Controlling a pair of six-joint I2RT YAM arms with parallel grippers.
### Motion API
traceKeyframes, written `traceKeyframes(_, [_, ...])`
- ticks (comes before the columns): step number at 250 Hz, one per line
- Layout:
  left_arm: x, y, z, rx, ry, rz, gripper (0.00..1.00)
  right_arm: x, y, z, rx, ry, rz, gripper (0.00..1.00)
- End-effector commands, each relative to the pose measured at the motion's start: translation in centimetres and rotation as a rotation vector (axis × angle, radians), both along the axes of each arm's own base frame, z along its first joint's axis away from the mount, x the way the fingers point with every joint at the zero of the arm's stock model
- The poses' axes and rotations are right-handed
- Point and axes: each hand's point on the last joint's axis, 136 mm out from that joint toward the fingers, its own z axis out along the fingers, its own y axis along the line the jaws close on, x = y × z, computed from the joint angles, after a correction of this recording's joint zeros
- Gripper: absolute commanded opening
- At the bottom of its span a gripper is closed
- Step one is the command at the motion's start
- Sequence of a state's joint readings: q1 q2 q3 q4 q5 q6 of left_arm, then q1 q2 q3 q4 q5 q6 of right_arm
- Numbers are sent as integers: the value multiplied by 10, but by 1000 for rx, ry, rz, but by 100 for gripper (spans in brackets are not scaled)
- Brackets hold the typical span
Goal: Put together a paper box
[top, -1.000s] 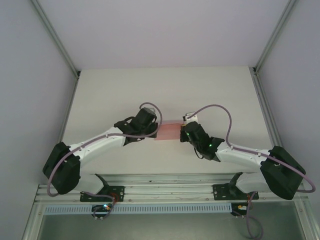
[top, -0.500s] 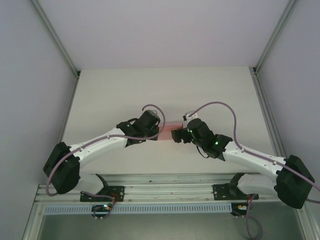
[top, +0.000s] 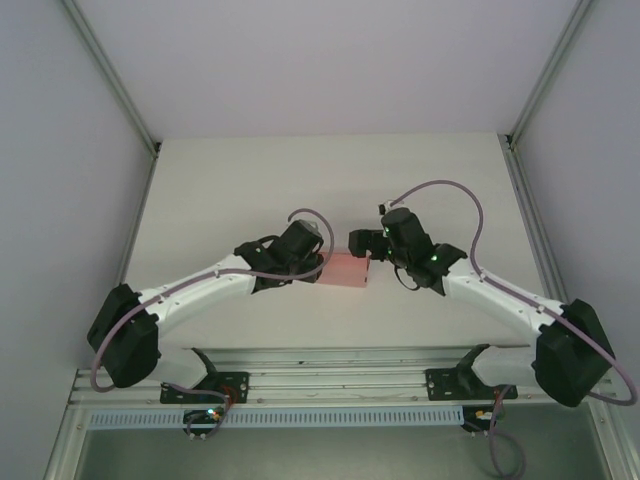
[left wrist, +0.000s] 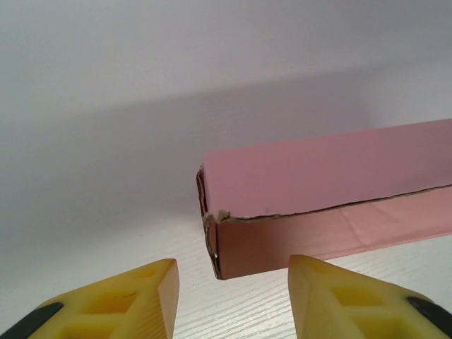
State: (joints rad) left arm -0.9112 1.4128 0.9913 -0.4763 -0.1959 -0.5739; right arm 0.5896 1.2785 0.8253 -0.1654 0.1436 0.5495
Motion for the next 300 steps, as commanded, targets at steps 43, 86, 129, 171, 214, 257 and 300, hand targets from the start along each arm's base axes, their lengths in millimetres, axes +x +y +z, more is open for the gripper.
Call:
traceKeyframes(43, [-1, -12, 14, -24, -4, -50, 48, -20, -10, -65, -10, 153, -7, 88])
traceKeyframes(86, [-5, -16, 41, -105, -39, -73, 72, -23, -18, -88, -15, 120, -27, 88])
traceKeyframes(129, [7, -6, 49, -180, -21, 0, 100, -26, -14, -96, 15, 92, 6, 88])
traceKeyframes(171, [24, -5, 22, -310, 94, 48, 100, -30, -12, -101, 26, 52, 46, 88])
traceKeyframes(214, [30, -7, -5, -365, 148, 46, 98, -32, -13, -106, 10, 14, 77, 85])
traceKeyframes(257, [25, 1, -42, -377, 144, 61, 80, -34, -14, -116, -24, 3, 109, 83])
traceKeyframes(300, [17, -5, -75, -477, 180, 32, 55, -35, -15, -128, -46, -3, 133, 77])
